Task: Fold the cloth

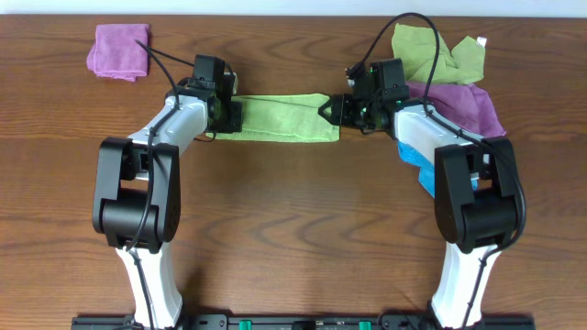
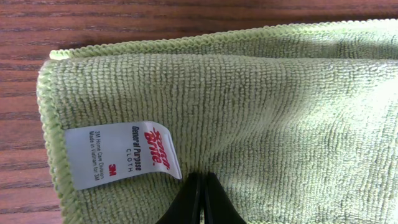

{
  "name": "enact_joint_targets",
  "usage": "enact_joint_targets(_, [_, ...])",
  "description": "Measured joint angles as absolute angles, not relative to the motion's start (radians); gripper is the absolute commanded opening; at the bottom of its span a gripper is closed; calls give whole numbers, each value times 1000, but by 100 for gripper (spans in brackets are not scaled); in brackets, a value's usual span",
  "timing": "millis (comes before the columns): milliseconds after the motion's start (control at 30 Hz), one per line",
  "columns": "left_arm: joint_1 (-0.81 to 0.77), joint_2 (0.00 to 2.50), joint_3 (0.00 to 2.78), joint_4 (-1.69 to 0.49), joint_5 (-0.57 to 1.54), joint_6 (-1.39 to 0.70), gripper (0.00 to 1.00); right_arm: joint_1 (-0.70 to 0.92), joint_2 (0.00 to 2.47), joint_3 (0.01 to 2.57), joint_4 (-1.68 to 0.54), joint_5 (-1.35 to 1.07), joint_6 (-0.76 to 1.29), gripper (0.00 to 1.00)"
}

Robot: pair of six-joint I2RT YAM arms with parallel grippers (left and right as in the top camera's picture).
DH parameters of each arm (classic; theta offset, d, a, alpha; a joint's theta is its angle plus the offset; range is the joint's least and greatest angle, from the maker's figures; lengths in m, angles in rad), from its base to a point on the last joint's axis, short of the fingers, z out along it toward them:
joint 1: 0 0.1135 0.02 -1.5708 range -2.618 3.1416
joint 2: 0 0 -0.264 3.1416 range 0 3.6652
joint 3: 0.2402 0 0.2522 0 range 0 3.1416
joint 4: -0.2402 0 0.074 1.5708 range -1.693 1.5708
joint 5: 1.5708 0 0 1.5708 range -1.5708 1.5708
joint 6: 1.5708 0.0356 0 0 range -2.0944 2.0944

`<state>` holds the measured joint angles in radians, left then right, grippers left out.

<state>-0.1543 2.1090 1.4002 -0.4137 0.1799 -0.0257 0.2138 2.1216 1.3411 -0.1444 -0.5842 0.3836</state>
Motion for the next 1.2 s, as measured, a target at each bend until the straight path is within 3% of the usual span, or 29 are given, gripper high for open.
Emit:
enact_joint_targets(667, [-154,2109,1400,-414,180,-26,5,214,2122,1341,-222,-557,374,48])
enact_joint_targets(1200, [-154,2109,1400,-414,180,-26,6,158,2043,1342,-360,-480,348,58])
